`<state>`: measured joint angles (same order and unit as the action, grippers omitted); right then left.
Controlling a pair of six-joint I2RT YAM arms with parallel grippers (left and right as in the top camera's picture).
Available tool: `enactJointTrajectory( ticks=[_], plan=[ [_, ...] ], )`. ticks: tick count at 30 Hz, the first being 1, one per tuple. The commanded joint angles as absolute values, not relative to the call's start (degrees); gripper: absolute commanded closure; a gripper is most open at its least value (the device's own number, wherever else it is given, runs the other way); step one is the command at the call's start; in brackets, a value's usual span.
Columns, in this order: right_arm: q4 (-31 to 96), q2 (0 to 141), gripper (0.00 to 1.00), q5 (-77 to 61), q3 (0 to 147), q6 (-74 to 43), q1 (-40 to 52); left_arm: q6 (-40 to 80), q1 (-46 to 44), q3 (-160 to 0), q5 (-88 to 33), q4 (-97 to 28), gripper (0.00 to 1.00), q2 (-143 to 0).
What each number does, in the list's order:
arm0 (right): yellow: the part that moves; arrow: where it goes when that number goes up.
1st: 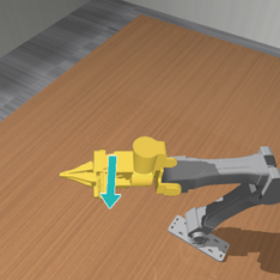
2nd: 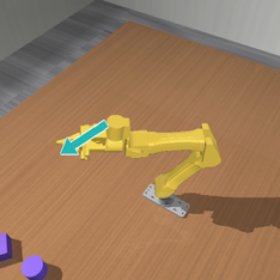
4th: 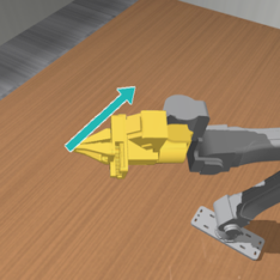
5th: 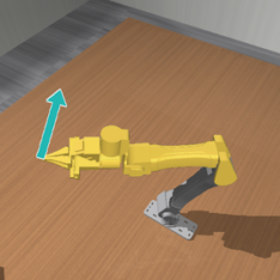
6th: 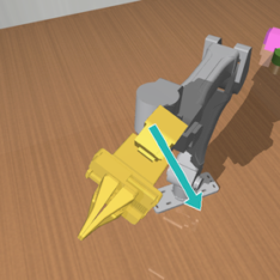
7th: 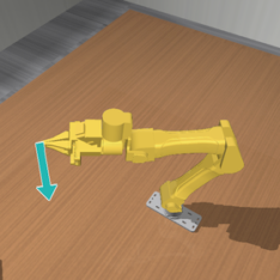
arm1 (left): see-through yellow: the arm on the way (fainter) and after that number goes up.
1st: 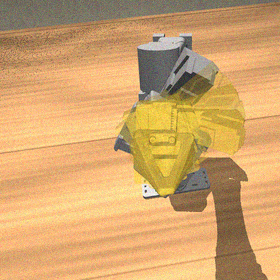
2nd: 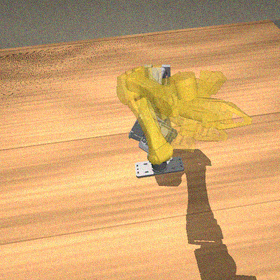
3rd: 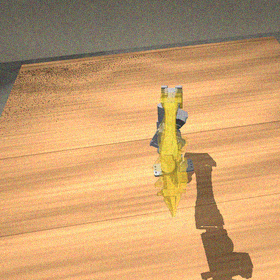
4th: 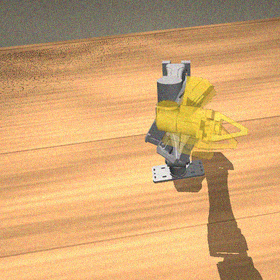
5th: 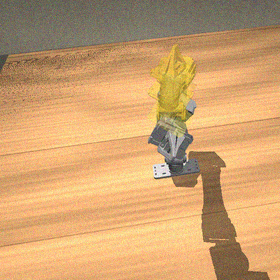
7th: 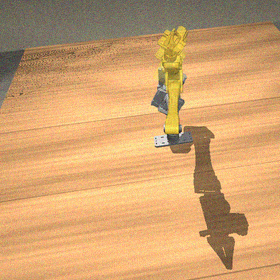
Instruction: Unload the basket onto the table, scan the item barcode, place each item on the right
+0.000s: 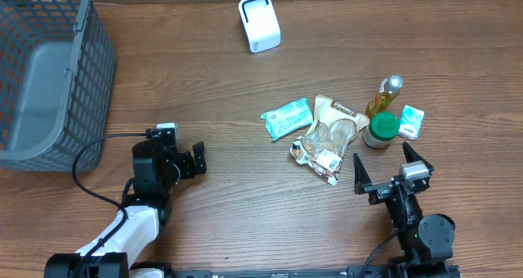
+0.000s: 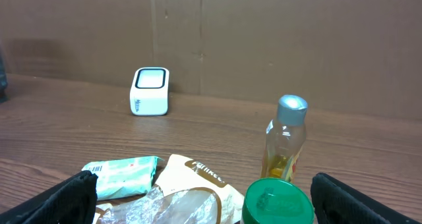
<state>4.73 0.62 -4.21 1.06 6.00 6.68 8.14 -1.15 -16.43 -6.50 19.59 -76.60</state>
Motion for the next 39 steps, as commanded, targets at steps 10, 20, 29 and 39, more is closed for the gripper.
enactJointTrajectory(
  ticks=[10, 20, 29, 39],
  plan=[
    [4.6, 0.2, 0.0, -3.7, 0.5, 6.1, 6.3, -5.4, -1.5, -11.1, -15.4, 26.5, 0.0, -75.0],
    [4.6, 0.2, 0.0, -3.7, 0.5, 6.1, 6.3, -3.8, -1.5, -3.4, -12.5, 32.2, 0.0, -67.7],
    [4.6, 0.2, 0.0, -3.7, 0.5, 6.1, 6.3, -3.3, -1.5, -0.3, -9.9, 27.2, 0.0, -57.0],
    [4.6, 0.2, 0.0, -3.7, 0.5, 6.1, 6.3, -4.1, -1.5, -0.3, -7.2, 9.5, 0.01, -39.7]
  ],
)
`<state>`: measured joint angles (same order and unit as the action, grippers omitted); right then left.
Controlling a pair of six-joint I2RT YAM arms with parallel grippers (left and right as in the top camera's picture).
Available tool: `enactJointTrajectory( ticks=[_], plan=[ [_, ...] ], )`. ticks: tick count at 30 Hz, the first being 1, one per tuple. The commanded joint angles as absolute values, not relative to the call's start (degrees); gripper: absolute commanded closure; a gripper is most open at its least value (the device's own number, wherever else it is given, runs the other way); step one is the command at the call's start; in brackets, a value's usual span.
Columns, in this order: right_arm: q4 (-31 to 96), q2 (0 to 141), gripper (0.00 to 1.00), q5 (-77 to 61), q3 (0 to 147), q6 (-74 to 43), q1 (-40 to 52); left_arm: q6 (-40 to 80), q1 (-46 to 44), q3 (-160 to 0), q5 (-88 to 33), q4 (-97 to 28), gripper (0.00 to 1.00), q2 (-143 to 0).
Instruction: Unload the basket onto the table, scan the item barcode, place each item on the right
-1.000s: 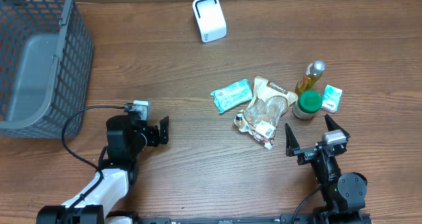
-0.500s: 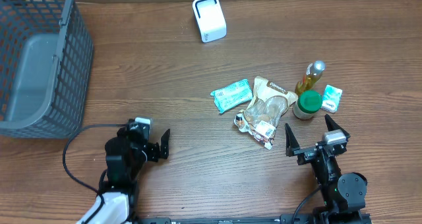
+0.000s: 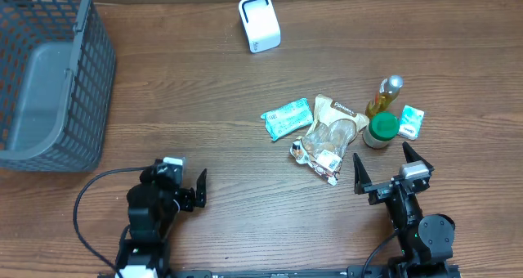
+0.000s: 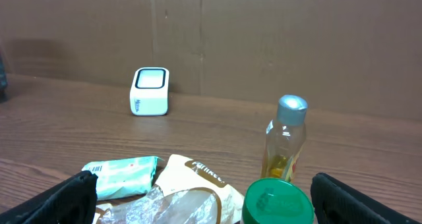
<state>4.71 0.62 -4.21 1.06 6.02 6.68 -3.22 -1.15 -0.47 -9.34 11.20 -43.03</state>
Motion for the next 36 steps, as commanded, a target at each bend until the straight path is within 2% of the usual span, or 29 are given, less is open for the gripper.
enactJointTrajectory(
  ticks=[1, 11, 17, 36],
  plan=[
    [4.6, 0.2, 0.0, -3.7, 0.5, 6.1, 6.3, -4.1, -1.5, -0.3, -7.0, 7.8, 0.0, -38.1],
    [4.6, 0.2, 0.0, -3.7, 0.5, 6.1, 6.3, -4.0, -1.5, -0.3, -3.3, -4.2, 0.01, -26.3],
    [4.6, 0.2, 0.0, -3.8, 0.5, 6.1, 6.3, -2.5, -1.5, -0.3, -2.8, -4.4, 0.0, -19.0],
    [4.6, 0.2, 0.0, -3.7, 0.5, 6.1, 6.3, -2.2, -1.5, -0.3, -1.3, -4.6, 0.0, -8.6]
  ],
)
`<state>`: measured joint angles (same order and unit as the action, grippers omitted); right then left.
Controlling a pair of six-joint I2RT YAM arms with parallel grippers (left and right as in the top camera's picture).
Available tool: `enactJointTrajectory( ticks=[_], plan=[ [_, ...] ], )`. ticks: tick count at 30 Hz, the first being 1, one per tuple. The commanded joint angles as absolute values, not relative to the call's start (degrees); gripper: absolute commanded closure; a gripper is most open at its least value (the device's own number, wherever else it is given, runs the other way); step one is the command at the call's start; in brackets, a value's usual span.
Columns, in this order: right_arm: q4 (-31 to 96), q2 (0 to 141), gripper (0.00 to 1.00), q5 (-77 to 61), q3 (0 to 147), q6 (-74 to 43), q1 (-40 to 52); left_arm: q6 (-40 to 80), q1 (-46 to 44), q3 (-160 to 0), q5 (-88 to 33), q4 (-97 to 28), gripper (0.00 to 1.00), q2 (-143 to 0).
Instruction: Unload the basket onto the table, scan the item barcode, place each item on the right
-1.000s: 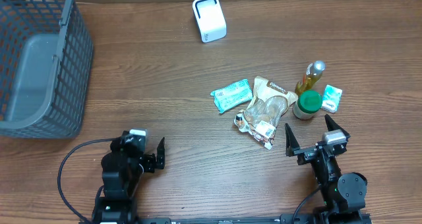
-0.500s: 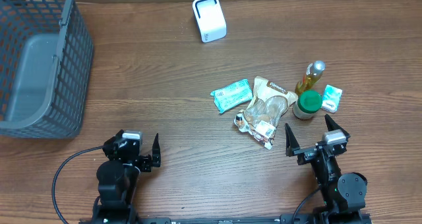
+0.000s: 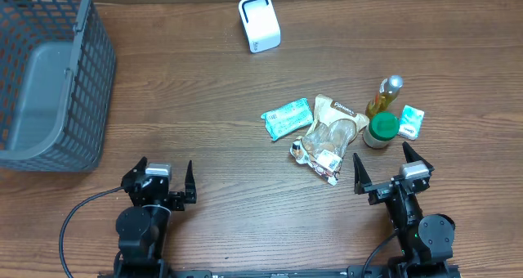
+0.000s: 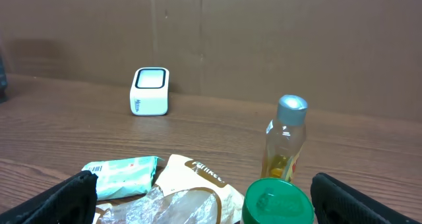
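The white barcode scanner (image 3: 259,23) (image 4: 150,91) stands at the far middle of the table. The items lie in a cluster right of centre: a teal packet (image 3: 288,118) (image 4: 122,168), a beige snack bag (image 3: 329,135) (image 4: 198,184), a green-lidded jar (image 3: 381,129) (image 4: 277,201), a yellow oil bottle (image 3: 385,96) (image 4: 285,138) and a small teal box (image 3: 412,121). My right gripper (image 3: 382,153) (image 4: 206,204) is open just in front of the jar and bag, holding nothing. At the front left my left gripper (image 3: 166,163) is open and empty, far from the items.
A grey mesh basket (image 3: 41,73) fills the far left corner. The left arm's black cable (image 3: 78,217) loops along the front edge. A brown wall stands behind the scanner in the right wrist view.
The left gripper has moved further back toward the front edge and to the left, and now points straight away from the edge. The right arm and the items have not moved.
The left gripper was open out on the table near the basket's front corner, turned to the right. Then it sat lower and nearer the front edge. Now it rests at the front left, still open. The right gripper stayed open by the jar throughout.
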<state>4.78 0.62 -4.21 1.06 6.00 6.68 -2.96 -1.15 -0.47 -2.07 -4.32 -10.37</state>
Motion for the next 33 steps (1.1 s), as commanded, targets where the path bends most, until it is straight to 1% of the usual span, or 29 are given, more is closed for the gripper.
enactJointTrajectory(
  ticks=[1, 11, 33],
  plan=[
    [4.6, 0.2, 0.0, -3.7, 0.5, 6.1, 6.3, -2.2, -1.5, -0.3, -1.3, -4.6, 0.0, -8.1],
    [4.6, 0.2, 0.0, -3.7, 0.5, 6.1, 6.3, -2.2, -1.5, -0.3, -1.0, -4.6, 0.0, -0.3],
    [4.6, 0.2, 0.0, -3.7, 0.5, 6.1, 6.3, -1.1, -1.5, -0.3, -1.3, -4.4, 0.0, -0.3]
  ],
)
